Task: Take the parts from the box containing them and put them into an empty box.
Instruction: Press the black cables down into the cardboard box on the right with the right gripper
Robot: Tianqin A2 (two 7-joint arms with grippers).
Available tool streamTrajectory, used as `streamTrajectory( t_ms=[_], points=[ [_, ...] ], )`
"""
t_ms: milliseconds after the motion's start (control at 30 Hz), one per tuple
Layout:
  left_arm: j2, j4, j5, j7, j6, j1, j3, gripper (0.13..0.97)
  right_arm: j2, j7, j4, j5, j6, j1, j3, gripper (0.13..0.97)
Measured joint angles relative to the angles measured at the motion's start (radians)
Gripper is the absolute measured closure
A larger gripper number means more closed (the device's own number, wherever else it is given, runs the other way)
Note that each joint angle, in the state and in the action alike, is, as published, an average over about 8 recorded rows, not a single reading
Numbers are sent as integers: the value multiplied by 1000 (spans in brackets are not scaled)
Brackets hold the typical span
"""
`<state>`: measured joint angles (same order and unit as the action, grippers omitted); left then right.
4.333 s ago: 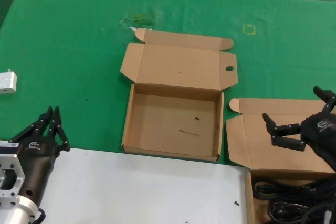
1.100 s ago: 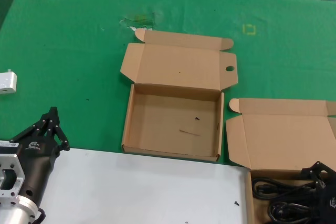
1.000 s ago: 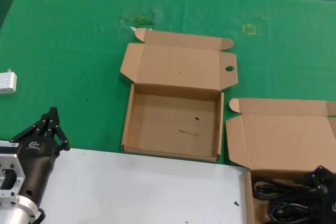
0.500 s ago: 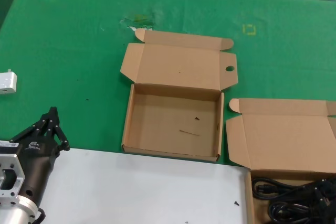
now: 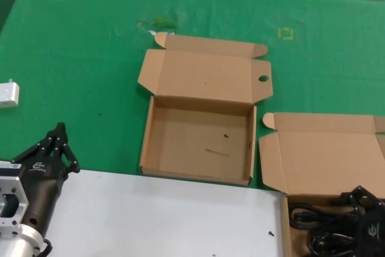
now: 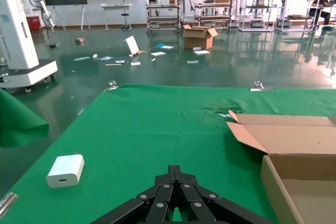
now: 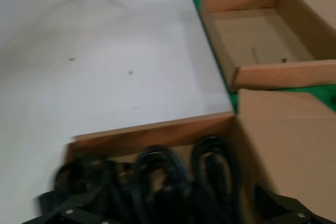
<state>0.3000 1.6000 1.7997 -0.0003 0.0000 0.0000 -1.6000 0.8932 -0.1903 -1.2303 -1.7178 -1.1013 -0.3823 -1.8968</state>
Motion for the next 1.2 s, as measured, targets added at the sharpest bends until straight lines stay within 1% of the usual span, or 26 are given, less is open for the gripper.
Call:
streamTrajectory(
  t_ms=[100, 233, 567, 867, 1133, 1167, 1200],
  points=[
    [0, 0, 0, 0, 0, 0, 0, 958, -28, -12, 43, 15, -3, -46, -13, 129],
    [0, 0, 0, 0, 0, 0, 0, 958, -49, -24, 78, 24, -7, -75, -23, 129],
    [0, 0, 0, 0, 0, 0, 0, 958, -52, -35, 95, 19, -15, -71, -21, 138],
    [0, 0, 0, 0, 0, 0, 0, 958, -44, -30, 90, 16, -14, -65, -16, 206],
    [0, 0, 0, 0, 0, 0, 0, 958, -50, -29, 97, 19, -11, -72, -17, 340],
    [0, 0, 0, 0, 0, 0, 0, 958, -51, -30, 97, 20, -11, -72, -17, 340],
    [0, 0, 0, 0, 0, 0, 0, 958, -51, -30, 97, 20, -11, -72, -17, 365]
  ],
)
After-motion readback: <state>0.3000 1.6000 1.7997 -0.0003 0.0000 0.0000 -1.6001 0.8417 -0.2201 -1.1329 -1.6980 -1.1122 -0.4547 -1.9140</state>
